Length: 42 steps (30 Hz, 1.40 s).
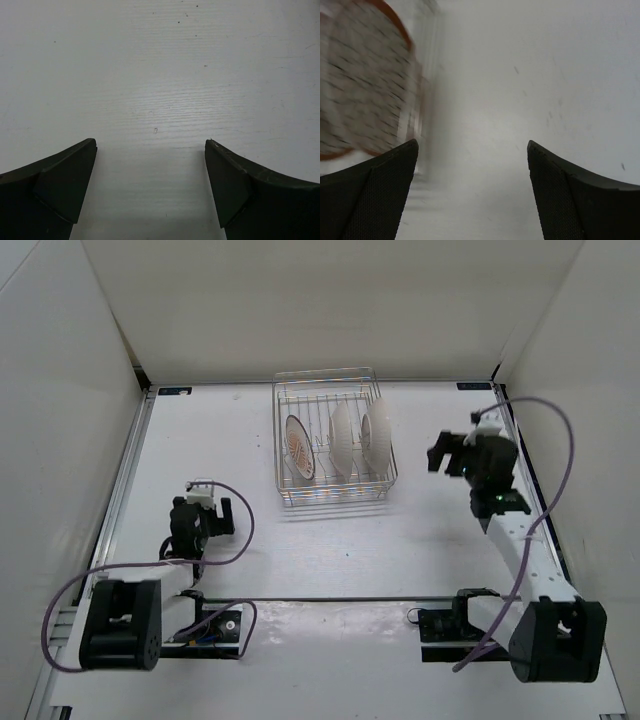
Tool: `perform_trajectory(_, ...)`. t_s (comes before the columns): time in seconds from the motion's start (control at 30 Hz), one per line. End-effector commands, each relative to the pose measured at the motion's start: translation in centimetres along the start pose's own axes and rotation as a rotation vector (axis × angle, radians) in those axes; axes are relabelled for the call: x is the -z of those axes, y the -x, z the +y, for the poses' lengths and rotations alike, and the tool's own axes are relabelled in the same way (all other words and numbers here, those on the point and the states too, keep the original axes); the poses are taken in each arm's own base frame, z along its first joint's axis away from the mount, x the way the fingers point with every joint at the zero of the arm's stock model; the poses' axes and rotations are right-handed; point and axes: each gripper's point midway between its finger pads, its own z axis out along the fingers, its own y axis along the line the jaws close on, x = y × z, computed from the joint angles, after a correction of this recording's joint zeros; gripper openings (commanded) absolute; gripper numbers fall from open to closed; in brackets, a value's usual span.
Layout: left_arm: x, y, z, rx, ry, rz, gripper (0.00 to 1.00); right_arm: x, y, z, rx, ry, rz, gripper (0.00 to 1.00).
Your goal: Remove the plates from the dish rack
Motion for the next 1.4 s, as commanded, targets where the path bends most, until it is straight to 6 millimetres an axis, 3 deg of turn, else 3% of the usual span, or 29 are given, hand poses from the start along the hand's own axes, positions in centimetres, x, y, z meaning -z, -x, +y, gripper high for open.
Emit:
perform_trajectory(0.0,1.4,-0.7,0.8,0.13,0.081,0.188,1.0,4.6,5.6,6.3,-0.103,0.291,0.02,0.9)
perform_trajectory(0.03,1.9,1.3,1.5,0.14,0.122,0.154,1.0,5.1,6.2,6.9,-0.253,0.297,0.011,0.9)
perform_trajectory(0.07,3.5,-0.1,1.3,0.165,0.131,0.299,1.0,4.6,6.8,7.2,-0.347,0.306,-0.034,0.9)
perform_trajectory(0.1,3.8,2.1,1.6,0.193,0.146,0.268,1.0,4.6,6.2,7.8,-0.345,0.359,-0.029,0.9)
perform_trajectory(0.13,4.1,2.8,1.9,0.226,0.182,0.27,1.0,5.2,6.8,9.7,-0.287,0.49,-0.033,0.9)
perform_trajectory(0.17,5.2,1.0,2.1,0.292,0.238,0.349,1.0,5.5,5.3,10.3,-0.26,0.518,0.053,0.9)
perform_trajectory(0.2,5.5,0.6,2.2,0.35,0.272,0.362,1.0,6.5,9.0,11.2,-0.248,0.555,0.004,0.9)
perform_trajectory(0.23,6.0,-0.9,2.1,0.358,0.286,0.401,1.0,6.7,8.8,12.3,-0.26,0.636,0.05,0.9)
perform_trajectory(0.33,6.0,-2.2,1.5,0.39,0.26,0.375,1.0,6.4,10.4,13.0,-0.28,0.668,0.05,0.9)
perform_trajectory(0.37,5.6,-1.6,1.3,0.391,0.237,0.341,1.0,6.4,11.1,13.0,-0.272,0.664,0.031,0.9)
perform_trajectory(0.4,5.5,-1.6,-0.1,0.396,0.155,0.341,1.0,5.8,10.7,12.7,-0.252,0.651,0.044,0.9)
perform_trajectory(0.47,5.1,-0.3,-1.1,0.387,0.08,0.294,1.0,5.4,11.8,12.3,-0.226,0.627,0.022,0.88)
perform_trajectory(0.5,5.1,-0.3,-1.2,0.397,0.077,0.296,1.0,4.5,11.1,12.1,-0.242,0.61,0.058,0.84)
perform_trajectory(0.67,5.0,-1.5,-0.6,0.421,0.137,0.383,1.0,2.2,11.7,12.4,-0.268,0.617,0.072,0.74)
perform_trajectory(0.7,5.0,-1.6,-0.7,0.423,0.137,0.393,1.0,0.7,11.0,12.4,-0.278,0.608,0.105,0.72)
perform_trajectory(0.77,4.8,-1.8,-0.6,0.429,0.141,0.408,1.0,-0.2,11.6,12.5,-0.268,0.608,0.103,0.72)
perform_trajectory(0.87,4.8,-2.7,-0.8,0.439,0.151,0.475,1.0,-3.3,10.8,12.7,-0.275,0.61,0.163,0.72)
perform_trajectory(0.9,4.8,-2.7,-0.1,0.467,0.177,0.479,1.0,-3.6,10.8,12.9,-0.269,0.617,0.162,0.72)
perform_trajectory(1.13,4.7,-3.0,-0.2,0.505,0.155,0.466,1.0,-6.8,11.0,14.3,-0.26,0.643,0.21,0.55)
perform_trajectory(1.27,4.7,-3.2,-0.1,0.514,0.158,0.47,1.0,-7.5,10.5,15.3,-0.258,0.662,0.225,0.55)
perform_trajectory(1.37,4.7,-3.4,-0.1,0.525,0.159,0.479,1.0,-7.7,10.3,15.7,-0.257,0.668,0.221,0.4)
